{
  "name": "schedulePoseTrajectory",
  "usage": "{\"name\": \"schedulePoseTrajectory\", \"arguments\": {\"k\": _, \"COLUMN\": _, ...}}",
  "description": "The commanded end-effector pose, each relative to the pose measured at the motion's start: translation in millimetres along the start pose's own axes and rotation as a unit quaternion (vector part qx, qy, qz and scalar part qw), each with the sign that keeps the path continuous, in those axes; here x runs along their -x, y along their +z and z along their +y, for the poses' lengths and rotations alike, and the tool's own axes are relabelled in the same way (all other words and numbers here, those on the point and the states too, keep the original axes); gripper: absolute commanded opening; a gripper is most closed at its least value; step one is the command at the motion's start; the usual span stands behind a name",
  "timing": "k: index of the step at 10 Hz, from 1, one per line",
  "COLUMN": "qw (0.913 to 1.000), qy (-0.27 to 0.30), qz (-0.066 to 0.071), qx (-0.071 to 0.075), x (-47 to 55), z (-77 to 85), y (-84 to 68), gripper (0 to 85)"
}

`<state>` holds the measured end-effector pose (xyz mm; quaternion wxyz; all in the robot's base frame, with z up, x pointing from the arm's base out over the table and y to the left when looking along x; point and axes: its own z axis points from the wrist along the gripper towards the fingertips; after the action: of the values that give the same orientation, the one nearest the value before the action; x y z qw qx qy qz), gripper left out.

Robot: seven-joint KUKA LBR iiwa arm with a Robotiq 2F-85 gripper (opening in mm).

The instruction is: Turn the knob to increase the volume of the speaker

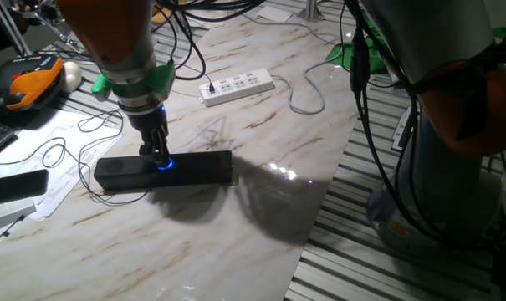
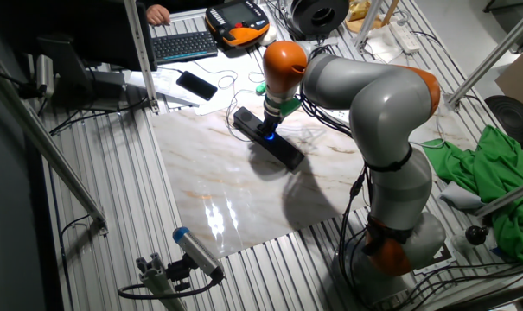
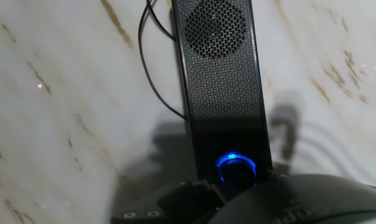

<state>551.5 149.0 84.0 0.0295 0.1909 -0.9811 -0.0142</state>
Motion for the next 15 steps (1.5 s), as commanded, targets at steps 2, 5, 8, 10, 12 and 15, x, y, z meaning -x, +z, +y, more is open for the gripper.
{"name": "schedulePoseTrajectory", "arguments": {"k": 2, "qw": 1.0000, "qy": 0.008, "qz": 0.000, "qx": -0.001, "x": 0.1, "z": -0.1, "y": 0.1, "gripper": 34.0}}
{"name": "schedulePoseTrajectory", "arguments": {"k": 5, "qw": 0.9994, "qy": 0.034, "qz": 0.001, "qx": 0.002, "x": 0.4, "z": 0.6, "y": -0.5, "gripper": 34.0}}
{"name": "schedulePoseTrajectory", "arguments": {"k": 8, "qw": 0.9989, "qy": 0.047, "qz": -0.003, "qx": -0.001, "x": 0.5, "z": 1.0, "y": -0.8, "gripper": 34.0}}
{"name": "schedulePoseTrajectory", "arguments": {"k": 10, "qw": 0.9979, "qy": 0.064, "qz": -0.007, "qx": -0.007, "x": 0.7, "z": 1.1, "y": -1.1, "gripper": 34.0}}
{"name": "schedulePoseTrajectory", "arguments": {"k": 12, "qw": 0.9963, "qy": 0.085, "qz": -0.008, "qx": -0.009, "x": 0.8, "z": 1.1, "y": -1.3, "gripper": 34.0}}
{"name": "schedulePoseTrajectory", "arguments": {"k": 15, "qw": 0.9958, "qy": 0.091, "qz": -0.007, "qx": -0.011, "x": 0.9, "z": 1.0, "y": -1.2, "gripper": 34.0}}
